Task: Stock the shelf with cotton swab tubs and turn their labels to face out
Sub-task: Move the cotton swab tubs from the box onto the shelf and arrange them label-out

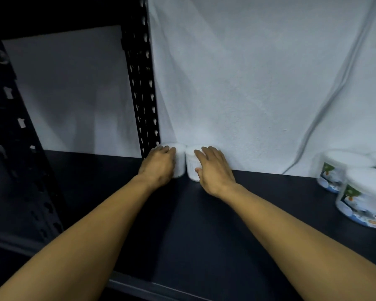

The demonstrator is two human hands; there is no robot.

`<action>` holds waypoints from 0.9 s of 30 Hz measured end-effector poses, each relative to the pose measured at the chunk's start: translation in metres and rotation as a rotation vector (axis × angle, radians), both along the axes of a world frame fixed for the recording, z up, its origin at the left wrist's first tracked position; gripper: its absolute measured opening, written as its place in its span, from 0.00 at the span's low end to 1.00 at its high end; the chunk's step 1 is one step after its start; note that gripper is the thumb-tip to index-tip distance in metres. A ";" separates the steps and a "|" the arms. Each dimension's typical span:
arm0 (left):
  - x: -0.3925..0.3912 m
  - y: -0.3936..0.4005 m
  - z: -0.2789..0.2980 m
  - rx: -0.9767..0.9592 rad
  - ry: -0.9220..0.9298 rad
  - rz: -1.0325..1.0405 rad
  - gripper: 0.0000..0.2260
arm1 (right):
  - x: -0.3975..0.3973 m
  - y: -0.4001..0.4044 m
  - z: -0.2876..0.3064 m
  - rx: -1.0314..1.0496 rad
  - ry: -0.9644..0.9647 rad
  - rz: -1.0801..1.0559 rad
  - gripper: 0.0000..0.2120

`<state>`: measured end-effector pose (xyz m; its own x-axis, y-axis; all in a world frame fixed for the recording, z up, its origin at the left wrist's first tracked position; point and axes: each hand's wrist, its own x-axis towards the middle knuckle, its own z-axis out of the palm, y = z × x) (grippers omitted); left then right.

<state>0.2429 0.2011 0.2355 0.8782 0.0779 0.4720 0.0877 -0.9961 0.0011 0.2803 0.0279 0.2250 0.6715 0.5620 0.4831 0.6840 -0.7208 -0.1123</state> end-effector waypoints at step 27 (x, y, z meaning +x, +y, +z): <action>-0.149 -0.212 -0.006 -0.134 -0.003 -0.267 0.12 | -0.153 -0.234 0.001 0.162 0.098 -0.119 0.24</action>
